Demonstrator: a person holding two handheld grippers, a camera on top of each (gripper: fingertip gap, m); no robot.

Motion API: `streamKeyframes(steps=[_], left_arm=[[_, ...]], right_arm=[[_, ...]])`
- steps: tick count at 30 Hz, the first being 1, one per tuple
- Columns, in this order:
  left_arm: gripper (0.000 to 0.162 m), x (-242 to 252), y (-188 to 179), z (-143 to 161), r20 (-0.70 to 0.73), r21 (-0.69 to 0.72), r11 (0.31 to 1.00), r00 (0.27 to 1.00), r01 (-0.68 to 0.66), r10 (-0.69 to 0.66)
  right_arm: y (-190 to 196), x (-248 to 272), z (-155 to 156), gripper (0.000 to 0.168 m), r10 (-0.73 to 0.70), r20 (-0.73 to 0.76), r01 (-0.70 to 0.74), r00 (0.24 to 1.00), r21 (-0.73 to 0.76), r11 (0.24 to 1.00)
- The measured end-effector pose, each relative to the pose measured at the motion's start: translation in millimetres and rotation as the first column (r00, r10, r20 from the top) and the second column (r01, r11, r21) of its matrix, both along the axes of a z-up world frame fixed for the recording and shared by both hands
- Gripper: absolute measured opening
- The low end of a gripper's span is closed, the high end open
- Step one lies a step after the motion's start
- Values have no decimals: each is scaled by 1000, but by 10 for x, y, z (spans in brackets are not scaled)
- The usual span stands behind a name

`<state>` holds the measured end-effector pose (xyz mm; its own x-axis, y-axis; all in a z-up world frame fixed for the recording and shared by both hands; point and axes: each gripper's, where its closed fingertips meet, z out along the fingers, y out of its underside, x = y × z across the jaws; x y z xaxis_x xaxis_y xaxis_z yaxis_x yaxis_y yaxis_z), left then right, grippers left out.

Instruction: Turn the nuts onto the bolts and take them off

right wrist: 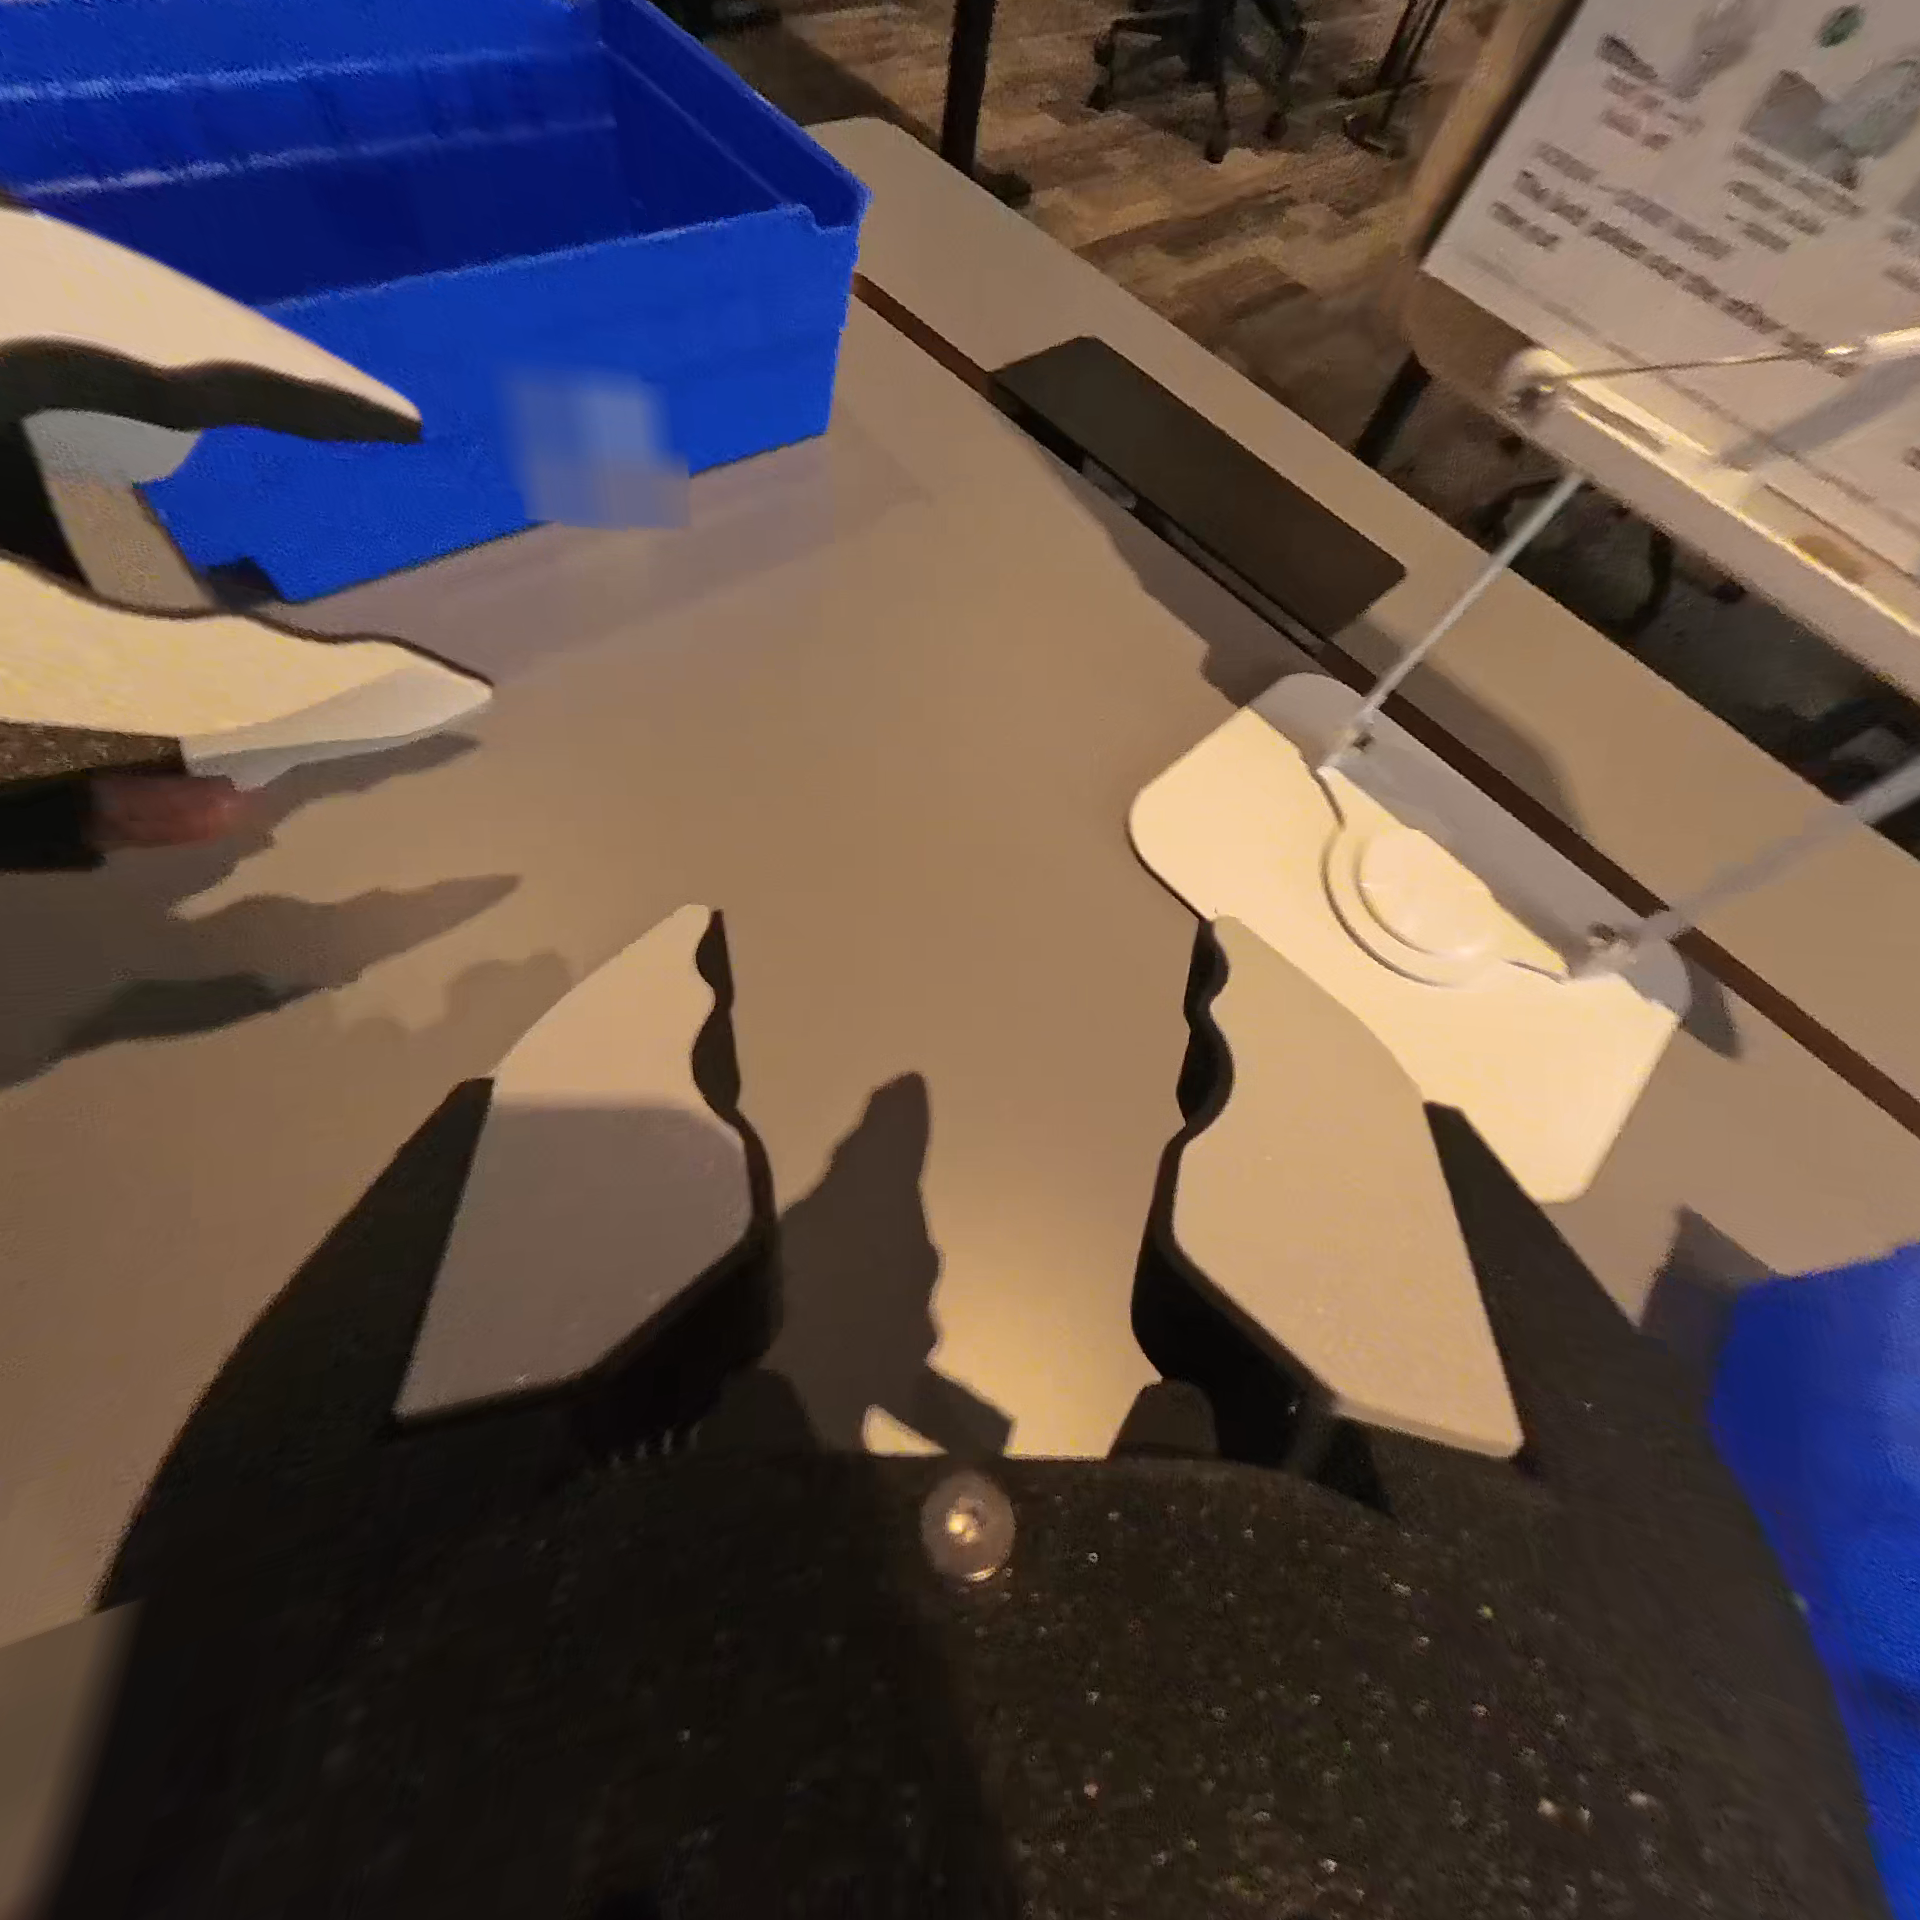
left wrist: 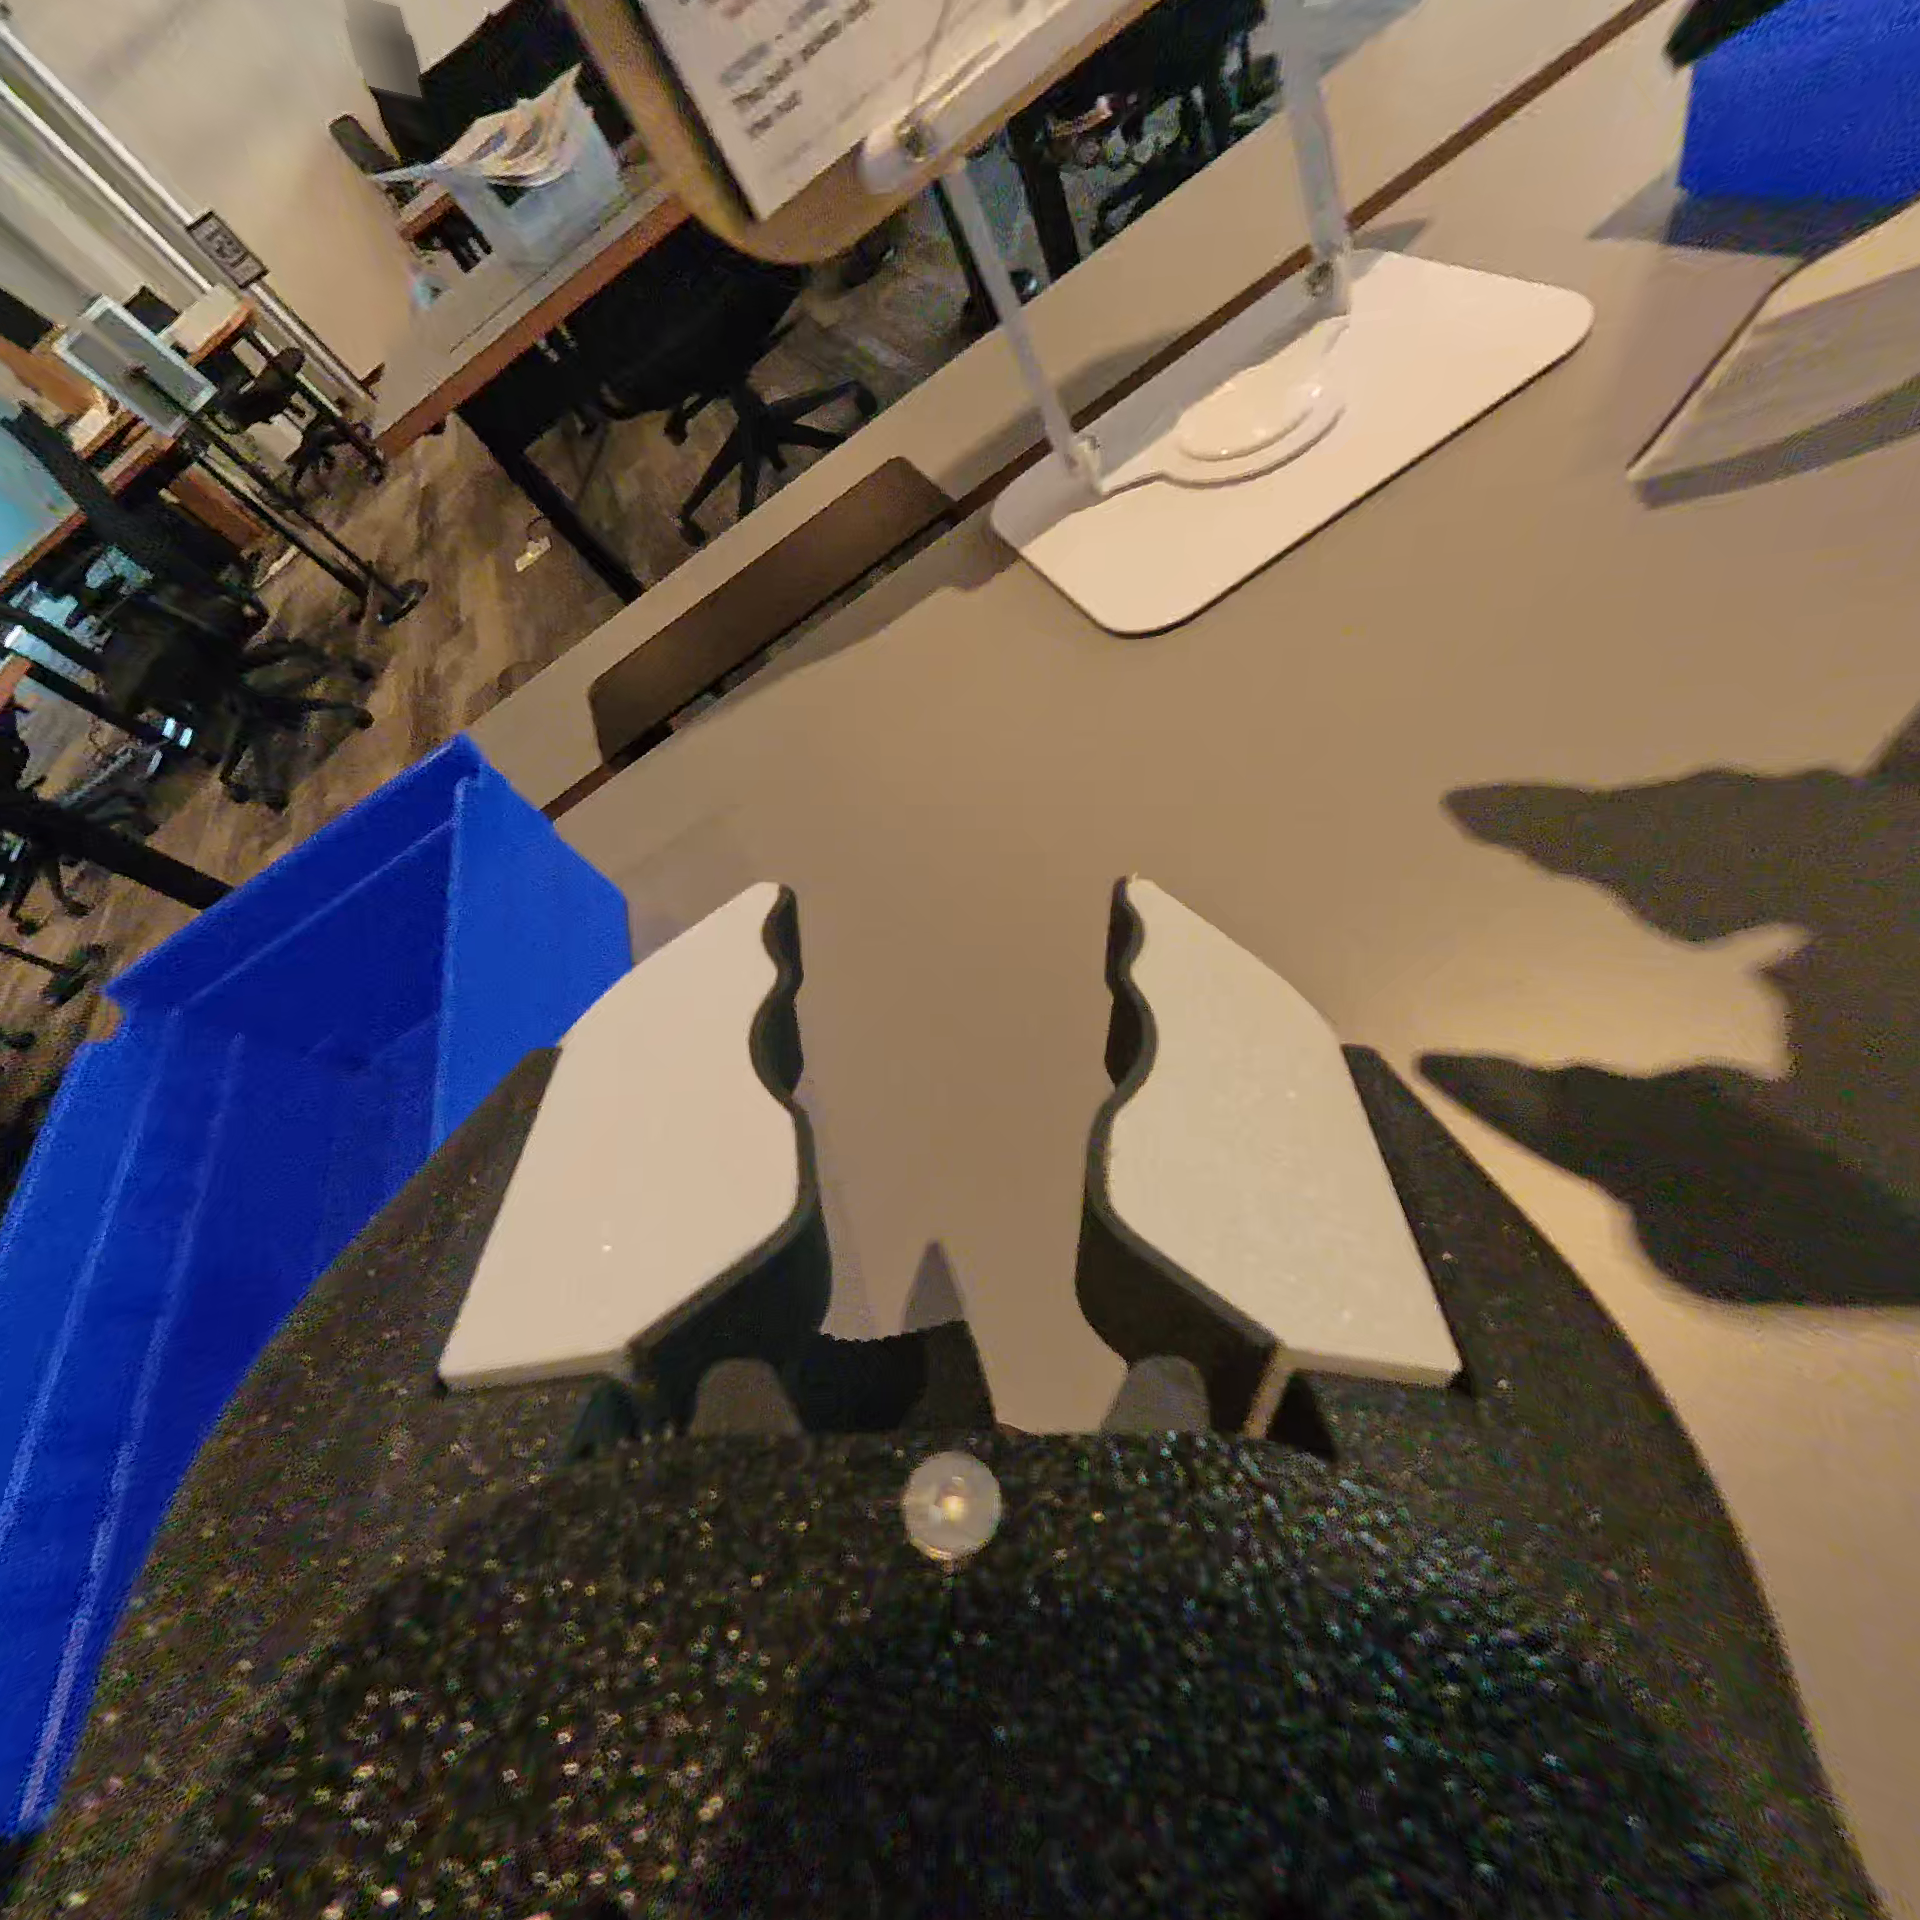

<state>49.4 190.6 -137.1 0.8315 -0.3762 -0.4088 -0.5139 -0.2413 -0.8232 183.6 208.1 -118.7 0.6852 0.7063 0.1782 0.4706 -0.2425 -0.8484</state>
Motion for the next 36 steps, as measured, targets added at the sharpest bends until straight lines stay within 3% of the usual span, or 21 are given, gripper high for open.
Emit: streamKeyframes(steps=[18,23,27,31,33,36], left_arm=[[55,-977,-268,-329,216,-153,985,971,-74,107],[54,-1088,-326,-316,262,-155,985,958,-74,114],[47,-1245,-413,-144,388,-84,996,921,-6,39],[46,-1892,-526,1,495,31,999,869,-33,13],[45,-2310,-556,-2,539,54,993,840,-108,62],[45,-2659,-593,-5,608,74,988,792,-138,65]], right_arm=[[100,-1489,50,75,185,-20,-186,982,-41,982],[58,-1688,93,73,222,-28,-223,975,-44,974],[18,-1973,267,68,331,-23,-332,943,-43,942],[-76,-2608,540,55,590,55,-584,805,-95,806],[-162,-2948,516,43,744,136,-715,655,-208,668],[-162,-3331,272,32,891,236,-801,388,-392,452]])
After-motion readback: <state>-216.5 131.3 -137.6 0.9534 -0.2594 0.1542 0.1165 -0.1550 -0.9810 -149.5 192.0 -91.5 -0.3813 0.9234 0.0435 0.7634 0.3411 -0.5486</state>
